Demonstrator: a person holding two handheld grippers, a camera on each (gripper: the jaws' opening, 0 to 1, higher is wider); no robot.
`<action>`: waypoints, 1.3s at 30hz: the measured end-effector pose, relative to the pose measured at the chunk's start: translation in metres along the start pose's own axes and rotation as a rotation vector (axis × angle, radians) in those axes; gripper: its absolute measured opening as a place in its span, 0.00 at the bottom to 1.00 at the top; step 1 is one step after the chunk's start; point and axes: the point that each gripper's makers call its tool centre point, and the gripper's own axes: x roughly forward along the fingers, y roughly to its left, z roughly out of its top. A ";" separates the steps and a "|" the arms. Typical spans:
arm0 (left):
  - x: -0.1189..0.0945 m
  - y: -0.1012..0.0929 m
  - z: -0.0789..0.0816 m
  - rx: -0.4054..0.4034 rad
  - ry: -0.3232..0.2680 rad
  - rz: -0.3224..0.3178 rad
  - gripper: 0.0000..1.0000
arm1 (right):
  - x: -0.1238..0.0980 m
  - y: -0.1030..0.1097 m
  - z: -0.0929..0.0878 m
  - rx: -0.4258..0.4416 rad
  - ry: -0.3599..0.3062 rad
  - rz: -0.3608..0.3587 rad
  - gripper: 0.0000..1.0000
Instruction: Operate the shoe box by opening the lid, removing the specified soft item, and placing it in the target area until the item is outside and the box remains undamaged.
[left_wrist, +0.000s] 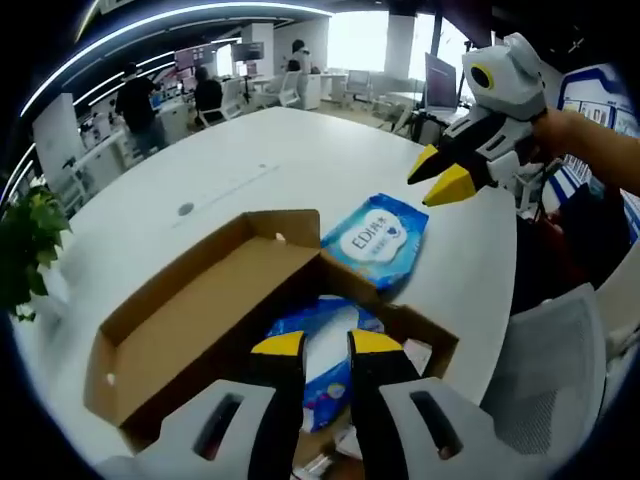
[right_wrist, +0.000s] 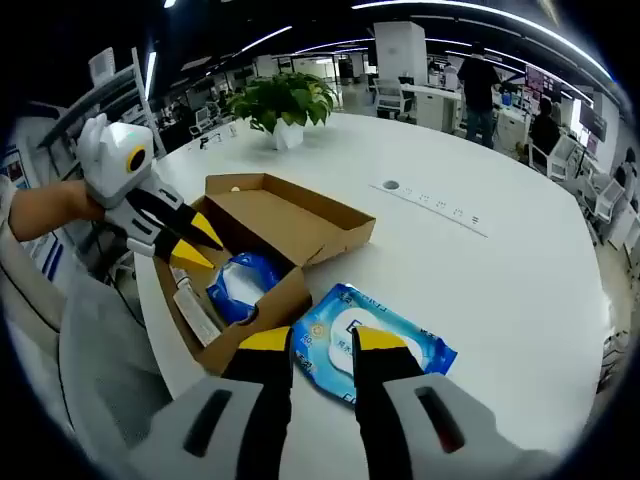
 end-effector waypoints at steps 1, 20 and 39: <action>0.000 0.000 -0.003 0.006 0.005 -0.006 0.15 | 0.002 0.004 0.002 -0.013 -0.002 0.009 0.21; 0.007 -0.004 -0.033 0.139 0.042 -0.138 0.20 | 0.055 0.043 0.012 -0.216 0.036 0.122 0.19; 0.031 -0.008 -0.035 0.245 0.087 -0.244 0.13 | 0.107 0.055 0.006 -0.320 0.111 0.144 0.14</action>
